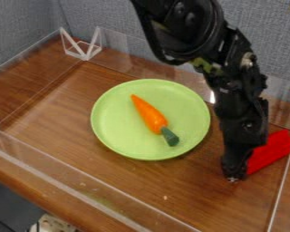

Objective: Put the red object on the green plate

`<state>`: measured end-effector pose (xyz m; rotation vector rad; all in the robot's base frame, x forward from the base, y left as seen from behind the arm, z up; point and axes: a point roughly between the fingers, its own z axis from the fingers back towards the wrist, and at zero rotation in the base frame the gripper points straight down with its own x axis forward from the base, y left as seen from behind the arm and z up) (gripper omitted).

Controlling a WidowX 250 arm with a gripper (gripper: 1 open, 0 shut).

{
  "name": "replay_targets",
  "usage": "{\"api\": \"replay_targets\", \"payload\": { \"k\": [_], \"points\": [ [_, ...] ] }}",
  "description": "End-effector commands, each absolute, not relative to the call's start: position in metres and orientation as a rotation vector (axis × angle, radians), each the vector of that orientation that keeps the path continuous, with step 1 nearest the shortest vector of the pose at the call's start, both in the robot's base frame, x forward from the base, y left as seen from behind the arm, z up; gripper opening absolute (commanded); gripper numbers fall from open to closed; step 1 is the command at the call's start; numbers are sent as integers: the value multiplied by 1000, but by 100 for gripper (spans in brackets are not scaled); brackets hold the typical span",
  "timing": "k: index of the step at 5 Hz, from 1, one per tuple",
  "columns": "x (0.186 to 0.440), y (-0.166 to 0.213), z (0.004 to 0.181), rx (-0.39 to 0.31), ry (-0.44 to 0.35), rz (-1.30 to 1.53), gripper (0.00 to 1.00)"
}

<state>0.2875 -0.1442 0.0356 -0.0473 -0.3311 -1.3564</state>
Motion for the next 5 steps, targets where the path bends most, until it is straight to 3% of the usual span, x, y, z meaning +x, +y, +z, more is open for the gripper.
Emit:
{"api": "replay_targets", "payload": {
  "k": [1,2,4,5],
  "points": [
    [285,-151,28,-44,-324,-1333,0],
    [285,-151,25,-35,-321,-1287,0],
    [277,-148,50,-34,-301,-1305,0],
    [280,-149,42,-33,-299,-1302,0]
  ]
}}
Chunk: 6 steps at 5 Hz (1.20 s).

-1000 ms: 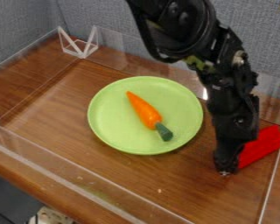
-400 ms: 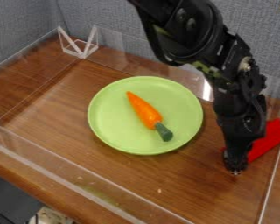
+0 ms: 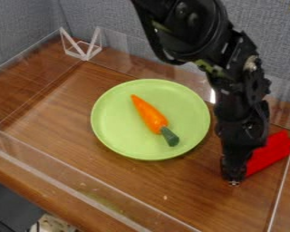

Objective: Put the red object on the green plate

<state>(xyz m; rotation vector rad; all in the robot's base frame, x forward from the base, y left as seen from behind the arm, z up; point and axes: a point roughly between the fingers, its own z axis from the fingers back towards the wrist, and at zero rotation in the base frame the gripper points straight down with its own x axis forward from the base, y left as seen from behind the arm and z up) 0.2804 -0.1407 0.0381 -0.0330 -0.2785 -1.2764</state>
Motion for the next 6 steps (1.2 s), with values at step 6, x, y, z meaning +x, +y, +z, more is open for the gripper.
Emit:
{"api": "replay_targets", "payload": {
  "k": [6],
  "points": [
    [279,-138,65,-10,-235,-1255,0]
  ]
}}
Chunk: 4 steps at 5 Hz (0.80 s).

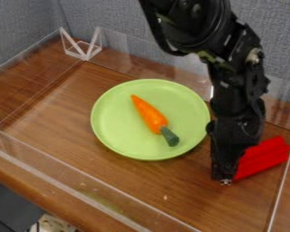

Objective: Put the red object on the green plate

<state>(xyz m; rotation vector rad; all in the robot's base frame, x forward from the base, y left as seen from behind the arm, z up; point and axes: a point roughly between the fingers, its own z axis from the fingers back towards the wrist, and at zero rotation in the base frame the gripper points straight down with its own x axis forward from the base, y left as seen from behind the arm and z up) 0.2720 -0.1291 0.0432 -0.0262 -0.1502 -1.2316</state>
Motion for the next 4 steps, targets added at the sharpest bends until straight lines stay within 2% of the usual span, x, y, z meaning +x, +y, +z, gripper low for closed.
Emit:
{"api": "replay_targets", "payload": {
  "k": [1,3,4],
  "points": [
    [273,-137,84,30,-221,-1218,0],
    [265,-103,148,180,-201,-1012,0],
    [261,-70,168,248,-185,-836,0]
  ]
}}
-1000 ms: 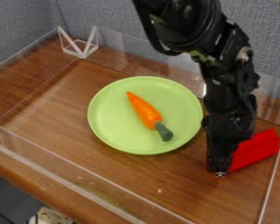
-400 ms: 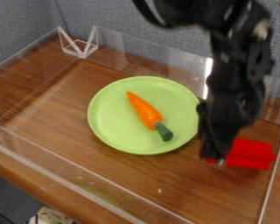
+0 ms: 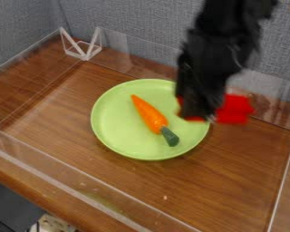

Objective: Put the red object on the green plate

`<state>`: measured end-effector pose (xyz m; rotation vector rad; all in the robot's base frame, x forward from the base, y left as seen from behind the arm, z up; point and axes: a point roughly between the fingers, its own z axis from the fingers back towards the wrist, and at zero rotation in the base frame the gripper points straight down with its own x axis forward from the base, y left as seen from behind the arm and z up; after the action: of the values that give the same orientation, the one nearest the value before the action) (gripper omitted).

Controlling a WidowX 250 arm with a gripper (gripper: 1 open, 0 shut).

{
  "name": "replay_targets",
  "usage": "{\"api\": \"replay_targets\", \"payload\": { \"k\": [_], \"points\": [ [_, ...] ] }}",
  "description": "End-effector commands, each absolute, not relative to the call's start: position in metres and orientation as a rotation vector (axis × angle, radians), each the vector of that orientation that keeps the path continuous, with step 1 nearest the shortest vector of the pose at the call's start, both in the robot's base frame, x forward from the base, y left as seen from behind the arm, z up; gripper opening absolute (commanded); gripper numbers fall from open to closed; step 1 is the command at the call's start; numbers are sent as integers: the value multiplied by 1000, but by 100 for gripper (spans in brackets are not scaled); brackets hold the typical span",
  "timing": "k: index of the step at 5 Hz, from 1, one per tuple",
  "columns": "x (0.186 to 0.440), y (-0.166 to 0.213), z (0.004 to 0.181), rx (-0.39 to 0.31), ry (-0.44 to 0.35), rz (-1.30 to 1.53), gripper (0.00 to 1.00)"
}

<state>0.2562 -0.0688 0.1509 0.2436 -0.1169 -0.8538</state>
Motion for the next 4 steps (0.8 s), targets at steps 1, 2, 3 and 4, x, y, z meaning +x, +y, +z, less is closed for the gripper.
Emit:
{"api": "replay_targets", "payload": {
  "k": [1,2,3,4],
  "points": [
    [256,-27,163,289,-188,-655,0],
    [250,15,150,308,-175,-500,0],
    [255,51,137,310,-169,-363,0],
    [272,47,127,293,-147,-182,0]
  ]
}}
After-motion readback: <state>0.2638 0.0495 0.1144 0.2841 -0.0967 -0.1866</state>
